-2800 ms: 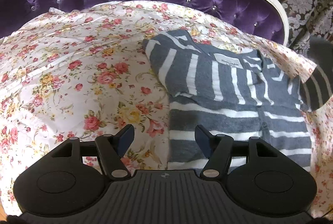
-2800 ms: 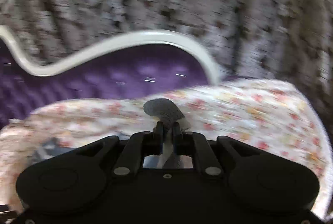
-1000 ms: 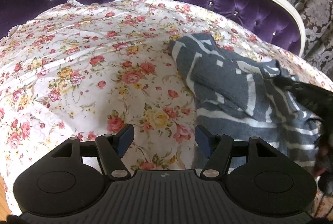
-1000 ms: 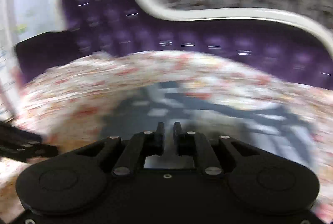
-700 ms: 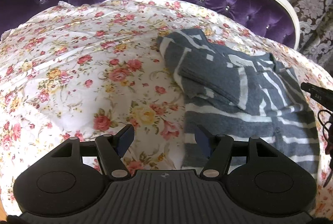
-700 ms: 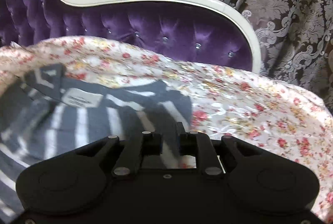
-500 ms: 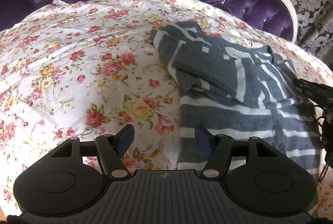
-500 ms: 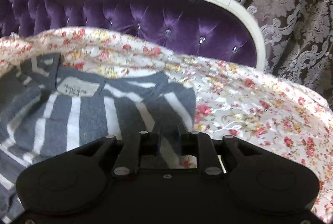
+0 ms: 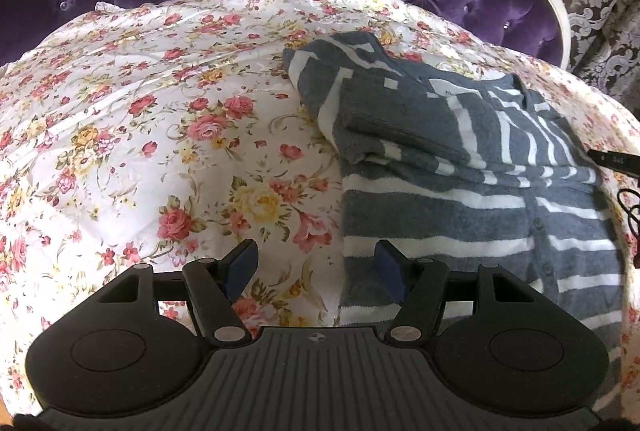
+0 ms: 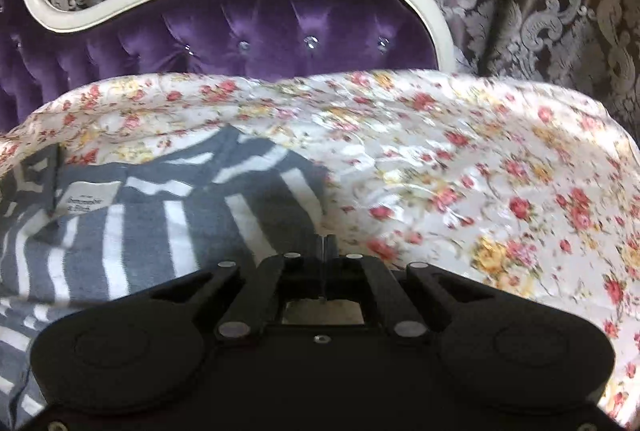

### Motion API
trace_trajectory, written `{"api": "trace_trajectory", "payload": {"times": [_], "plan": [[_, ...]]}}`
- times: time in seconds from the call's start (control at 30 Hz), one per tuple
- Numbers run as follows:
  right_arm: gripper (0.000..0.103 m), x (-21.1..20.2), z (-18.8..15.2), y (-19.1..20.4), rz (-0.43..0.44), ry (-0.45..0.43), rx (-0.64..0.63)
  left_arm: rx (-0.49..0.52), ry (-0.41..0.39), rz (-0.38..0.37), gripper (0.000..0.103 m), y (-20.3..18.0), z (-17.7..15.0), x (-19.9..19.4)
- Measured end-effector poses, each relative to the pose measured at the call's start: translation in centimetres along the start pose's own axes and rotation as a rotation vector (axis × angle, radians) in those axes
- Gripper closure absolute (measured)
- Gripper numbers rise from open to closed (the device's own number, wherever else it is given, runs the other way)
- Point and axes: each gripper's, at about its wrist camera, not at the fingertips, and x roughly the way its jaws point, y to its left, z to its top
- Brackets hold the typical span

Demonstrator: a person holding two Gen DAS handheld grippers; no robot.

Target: Fold small clothes

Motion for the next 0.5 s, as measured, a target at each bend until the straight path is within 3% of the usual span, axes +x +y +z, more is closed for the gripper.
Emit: {"api": "trace_trajectory", "payload": {"times": [0.1,0.23,0.27,0.3,0.33,0.5], "plan": [[0.097,-0.2,0.1,-0.5,0.009,0.017,0.045,-0.002,-0.003,0.004,0.040,0.1,0.0,0.0],[0.082,-1.8,0.5,-0.3,0.062,-0.076,0.062,-0.009,-0.009,0.004,0.040,0.2,0.0,0.0],[0.074,-2.1,0.7,0.0,0.074,-0.098,0.054,-0.011,-0.010,0.003,0.040,0.2,0.1,0.0],[0.056,-2.1,0.8,0.3,0.076,-0.109,0.042,-0.011,-0.011,0.002,0.040,0.2,0.1,0.0],[0.045,-1.8,1.0,0.6,0.069,-0.111,0.029,-0.012,-0.011,0.002,0.040,0.2,0.0,0.1],[0.047,1.1,1.0,1.0,0.043,-0.062,-0.010,-0.012,-0.012,-0.001,0.040,0.2,0.0,0.2]]}}
